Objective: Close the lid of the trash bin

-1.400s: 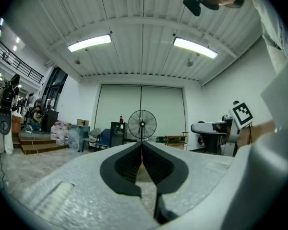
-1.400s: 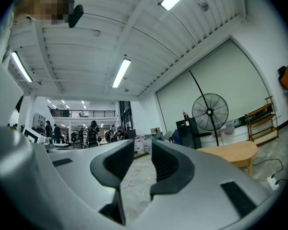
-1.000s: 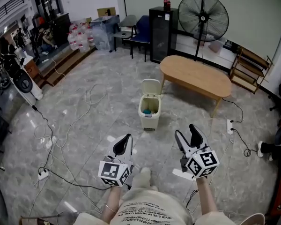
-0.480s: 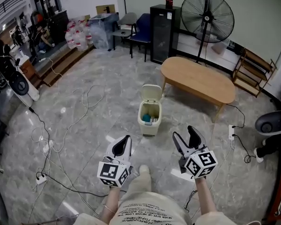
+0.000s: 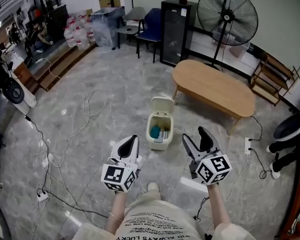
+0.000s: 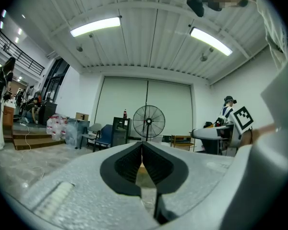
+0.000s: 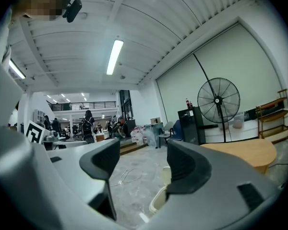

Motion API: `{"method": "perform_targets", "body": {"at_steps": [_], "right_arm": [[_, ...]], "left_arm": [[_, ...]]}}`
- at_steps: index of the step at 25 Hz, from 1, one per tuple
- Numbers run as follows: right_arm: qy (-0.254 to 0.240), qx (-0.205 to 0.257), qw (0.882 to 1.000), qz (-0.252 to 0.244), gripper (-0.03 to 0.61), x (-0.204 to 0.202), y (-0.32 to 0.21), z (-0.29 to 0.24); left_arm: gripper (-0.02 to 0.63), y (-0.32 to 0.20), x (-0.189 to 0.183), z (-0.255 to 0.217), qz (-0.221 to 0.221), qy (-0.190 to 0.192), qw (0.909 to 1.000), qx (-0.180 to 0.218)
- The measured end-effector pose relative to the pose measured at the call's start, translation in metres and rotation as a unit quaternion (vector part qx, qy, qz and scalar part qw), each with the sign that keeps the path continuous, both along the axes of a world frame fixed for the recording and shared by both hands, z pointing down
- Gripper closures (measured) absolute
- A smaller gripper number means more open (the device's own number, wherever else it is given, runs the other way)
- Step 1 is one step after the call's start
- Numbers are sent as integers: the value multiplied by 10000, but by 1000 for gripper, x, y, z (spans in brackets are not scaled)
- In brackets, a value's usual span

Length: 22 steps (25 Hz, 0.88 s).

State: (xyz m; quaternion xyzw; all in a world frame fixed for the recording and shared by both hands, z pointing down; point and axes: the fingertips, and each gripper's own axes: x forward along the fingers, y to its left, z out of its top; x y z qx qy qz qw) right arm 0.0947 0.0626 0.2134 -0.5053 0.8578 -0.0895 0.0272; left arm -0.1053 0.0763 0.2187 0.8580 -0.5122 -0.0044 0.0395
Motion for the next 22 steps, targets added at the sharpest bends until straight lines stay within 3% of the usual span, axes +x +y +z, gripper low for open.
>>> {"method": "perform_targets", "body": {"at_steps": [7,22], "right_arm": [[-26,-90,9999,113,287,2,-40,7],[-9,-488,9984,282,287,15,-91,40]], "left_arm": [[591,-52,6,-4,240,-54,9997,55],[591,-108,13,21,367,-211,9986,-326]]}}
